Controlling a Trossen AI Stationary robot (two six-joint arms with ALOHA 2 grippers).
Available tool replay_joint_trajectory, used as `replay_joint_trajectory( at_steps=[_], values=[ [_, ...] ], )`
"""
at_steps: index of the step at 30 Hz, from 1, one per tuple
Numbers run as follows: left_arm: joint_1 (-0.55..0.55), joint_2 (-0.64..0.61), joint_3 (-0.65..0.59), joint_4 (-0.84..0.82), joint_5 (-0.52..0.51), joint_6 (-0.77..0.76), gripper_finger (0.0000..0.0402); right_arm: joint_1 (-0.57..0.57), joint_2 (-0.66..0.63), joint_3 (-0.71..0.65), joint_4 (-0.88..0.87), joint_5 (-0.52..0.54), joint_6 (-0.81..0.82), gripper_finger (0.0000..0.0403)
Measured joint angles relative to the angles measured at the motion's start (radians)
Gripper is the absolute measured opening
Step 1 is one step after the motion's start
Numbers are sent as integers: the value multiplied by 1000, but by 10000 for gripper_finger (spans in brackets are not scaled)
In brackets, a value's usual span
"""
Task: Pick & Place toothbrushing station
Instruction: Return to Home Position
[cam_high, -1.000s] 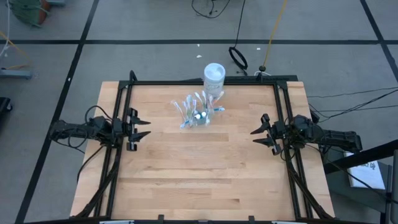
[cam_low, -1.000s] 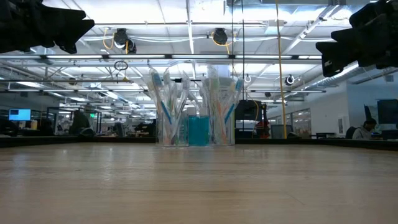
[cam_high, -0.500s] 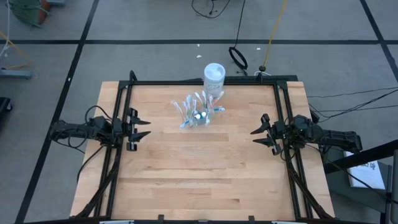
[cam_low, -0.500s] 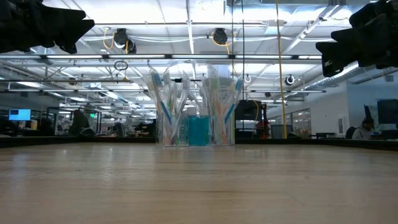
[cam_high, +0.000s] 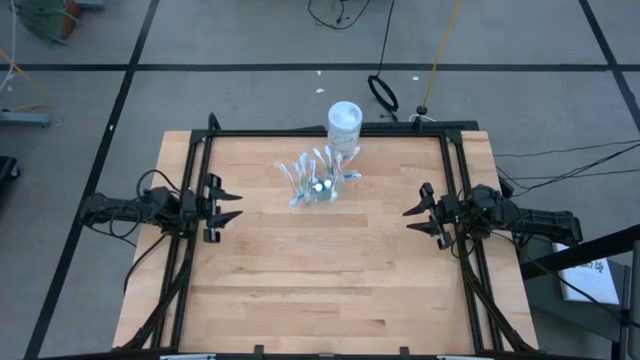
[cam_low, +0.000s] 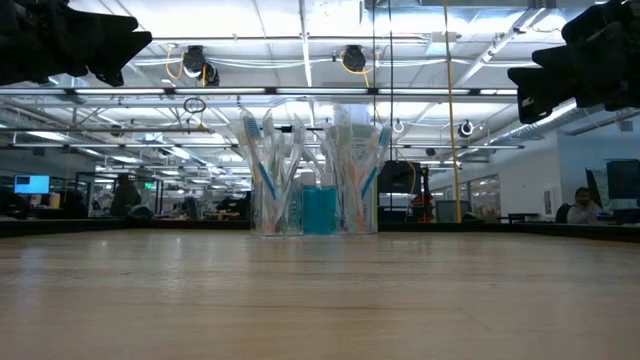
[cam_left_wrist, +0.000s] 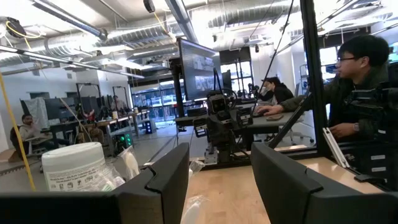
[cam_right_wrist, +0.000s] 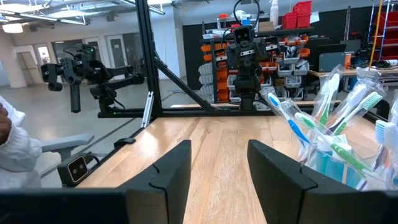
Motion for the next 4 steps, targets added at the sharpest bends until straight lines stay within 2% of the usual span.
replay_joint_trajectory(
  at_steps=[4],
  values=[
    [0, 0, 0, 0, 0, 0, 180, 0, 0, 0, 0, 0, 0, 153]
  ],
)
